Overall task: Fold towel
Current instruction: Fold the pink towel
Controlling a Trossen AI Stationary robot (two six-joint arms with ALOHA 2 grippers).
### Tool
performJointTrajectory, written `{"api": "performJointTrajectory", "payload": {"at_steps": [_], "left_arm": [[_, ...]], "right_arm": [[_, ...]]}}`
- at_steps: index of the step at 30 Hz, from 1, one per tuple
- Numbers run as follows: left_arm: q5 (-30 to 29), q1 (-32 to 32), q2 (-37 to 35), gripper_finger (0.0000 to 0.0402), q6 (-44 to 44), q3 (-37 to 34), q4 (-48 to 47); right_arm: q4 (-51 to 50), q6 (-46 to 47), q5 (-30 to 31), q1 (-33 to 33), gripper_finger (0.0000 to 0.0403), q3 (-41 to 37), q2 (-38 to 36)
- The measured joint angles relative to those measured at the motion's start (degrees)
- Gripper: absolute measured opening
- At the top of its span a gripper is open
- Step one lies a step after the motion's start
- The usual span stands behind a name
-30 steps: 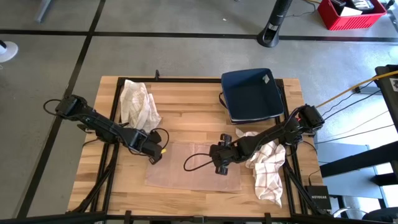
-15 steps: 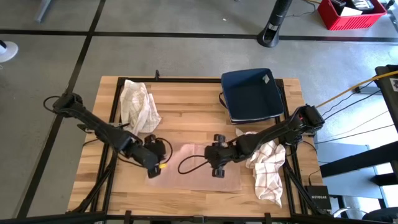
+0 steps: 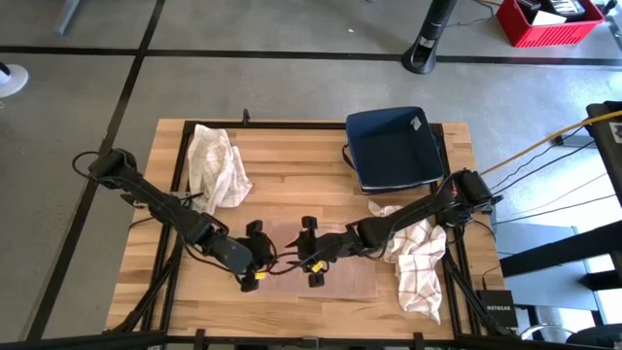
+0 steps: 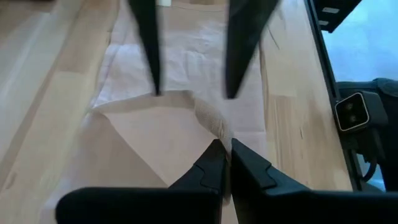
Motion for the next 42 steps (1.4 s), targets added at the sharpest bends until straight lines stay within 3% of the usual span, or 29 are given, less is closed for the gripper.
{"api": "performJointTrajectory", "payload": {"at_steps": [4, 8, 12, 15, 19, 21, 33, 42], "left_arm": [[0.9, -0.1, 0.1, 0.0012, 0.7, 0.0, 1.4], [1.1, -0.1, 0.1, 0.0012, 2.4, 0.0, 3.6], [1.2, -0.1, 0.2, 0.0013, 4.5, 0.0, 5.1], [1.1, -0.1, 0.2, 0.0013, 4.5, 0.0, 4.7], [1.0, 0.3, 0.1, 0.0013, 3.8, 0.0, 4.8], [1.0, 1.2, 0.2, 0.0017, 3.6, 0.0, 4.6], [4.6, 4.3, -0.9, 0.0141, -1.5, 2.6, -13.5], [4.7, 0.8, -0.9, 0.0147, -9.5, 2.5, -23.0]], "right_arm": [[0.5, 0.2, -1.6, -1.1, 0.0195, 0.0, 0.1], [5.6, 0.4, -8.4, -1.5, 0.0195, 0.0, 1.6], [6.4, 0.0, -9.0, -1.4, 0.0186, 0.0, 3.7], [6.1, -0.7, -8.5, -1.4, 0.0144, 0.0, 4.1], [7.0, -3.9, -8.0, -1.4, 0.0038, 0.0, 3.9], [6.7, -5.6, -7.7, -1.4, 0.0012, 0.0, 3.7], [-15.1, -5.5, 6.5, 6.7, 0.0003, 3.0, -5.8], [-27.3, 6.6, 16.2, 19.3, 0.0002, 2.9, -8.1]]}}
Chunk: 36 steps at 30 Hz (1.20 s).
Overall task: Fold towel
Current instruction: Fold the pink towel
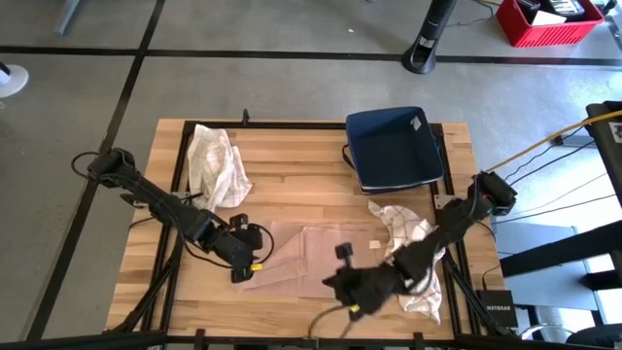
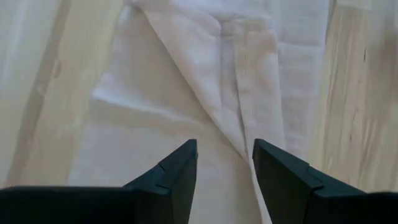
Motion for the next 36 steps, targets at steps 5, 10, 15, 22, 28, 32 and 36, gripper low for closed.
{"api": "performJointTrajectory", "payload": {"at_steps": [5, 10, 15, 22, 28, 32, 36], "left_arm": [[0.0, -2.2, 0.0, 0.0144, -1.4, -1.9, 1.4], [0.0, -2.9, 0.7, 0.0143, -6.4, -4.6, 1.7], [1.3, -4.0, 1.2, 0.0143, -7.6, -7.6, 2.5], [2.2, -3.2, 2.0, 0.0143, -9.0, -13.9, 17.1], [2.9, -2.9, 3.8, 0.0143, -9.3, -16.2, 20.3], [2.9, -2.8, 3.7, 0.0143, -9.4, -16.5, 20.4], [2.7, -2.6, 3.7, 0.0143, -9.6, -16.5, 20.8]], "right_arm": [[-4.7, 7.8, 9.6, 4.9, 0.0002, 0.0, 0.0], [0.0, 11.4, 12.0, 4.7, 0.0005, -2.7, 0.0], [9.0, 12.5, 10.0, 1.2, 0.0030, -6.7, 2.0], [16.5, 6.6, -4.8, -8.5, 0.0112, -7.3, 9.5], [18.4, 10.5, -22.0, -16.9, 0.0176, -7.3, 13.5], [19.2, 13.4, -26.8, -18.9, 0.0197, -7.3, 15.5], [23.7, 13.3, -33.0, -19.3, 0.0199, -7.3, 17.3]]}}
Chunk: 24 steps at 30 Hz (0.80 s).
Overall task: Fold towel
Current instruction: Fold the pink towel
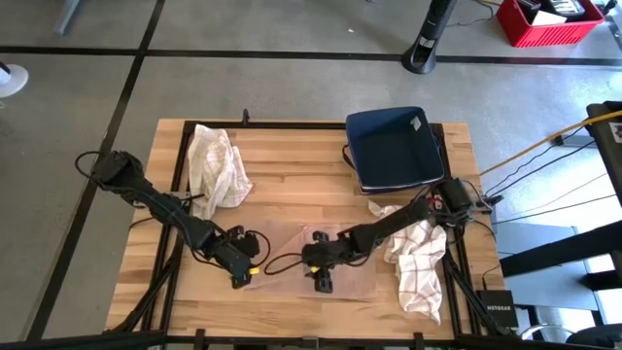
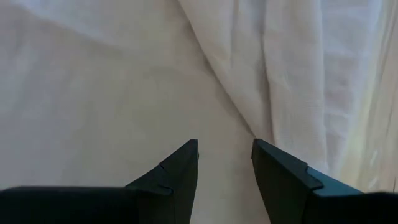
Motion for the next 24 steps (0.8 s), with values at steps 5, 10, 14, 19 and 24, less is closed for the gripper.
{"api": "performJointTrajectory", "payload": {"at_steps": [5, 10, 14, 19, 24], "left_arm": [[0.0, -0.1, 0.0, 0.0143, 0.1, 0.0, -0.1], [-0.8, 0.0, 0.0, 0.0143, 0.6, 0.0, -0.1], [-0.8, 0.0, 0.0, 0.0143, 0.7, 0.0, -0.1], [-1.3, 0.0, 0.0, 0.0143, 1.7, 0.0, -0.1], [-0.8, 0.0, -0.8, 0.0143, 2.6, 1.1, -3.6]], "right_arm": [[4.6, -0.4, -2.4, 0.9, 0.0188, 0.0, 0.4], [6.1, -0.3, 3.5, 0.8, 0.0178, 0.0, 0.9], [6.5, -0.5, 7.0, 0.7, 0.0164, 0.0, 2.3], [8.7, -3.6, 7.4, 1.3, 0.0079, 0.0, 2.7], [5.5, -10.3, 10.6, 3.7, 0.0015, 0.9, -0.1]]}}
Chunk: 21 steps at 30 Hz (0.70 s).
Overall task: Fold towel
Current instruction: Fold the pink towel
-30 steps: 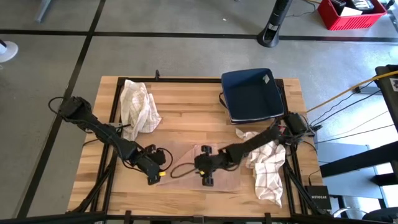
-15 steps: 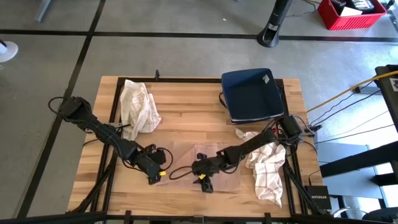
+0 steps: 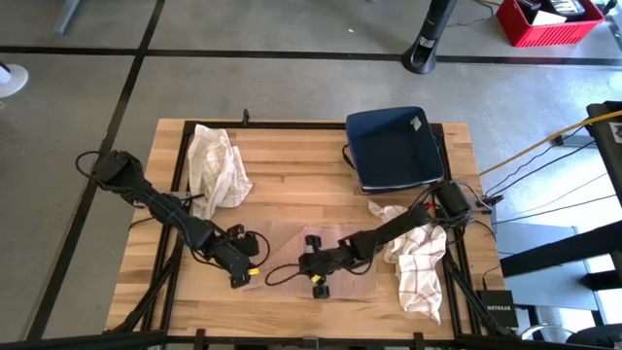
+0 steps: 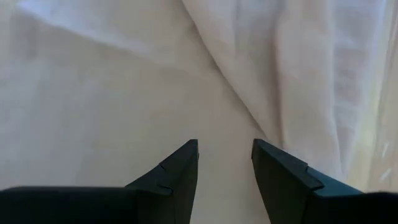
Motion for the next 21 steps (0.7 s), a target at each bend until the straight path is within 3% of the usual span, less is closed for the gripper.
{"api": "performJointTrajectory", "payload": {"at_steps": [4, 8, 13, 17, 21], "left_arm": [[-1.7, -0.3, -2.6, 0.0143, -0.6, 3.3, -8.9], [-6.2, -0.3, -5.0, 0.0143, -1.9, 4.6, -12.9], [-12.1, 1.1, -4.6, 0.0143, -7.3, 4.6, -17.5], [-12.7, 3.5, -3.3, 0.0143, -12.6, 3.6, -19.7], [-12.0, 5.1, -2.2, 0.0143, -6.7, 1.8, -19.3]], "right_arm": [[-9.3, -5.2, 4.1, 4.5, 0.0005, 1.7, -6.2], [-18.0, -4.5, 8.5, 10.3, 0.0005, 1.7, -11.3], [-23.6, 2.5, 14.7, 16.6, 0.0005, 1.7, -13.2], [-26.6, 8.6, 16.3, 20.0, 0.0003, 1.7, -13.1], [-29.9, 13.1, 19.4, 22.6, 0.0003, 1.7, -13.0]]}}
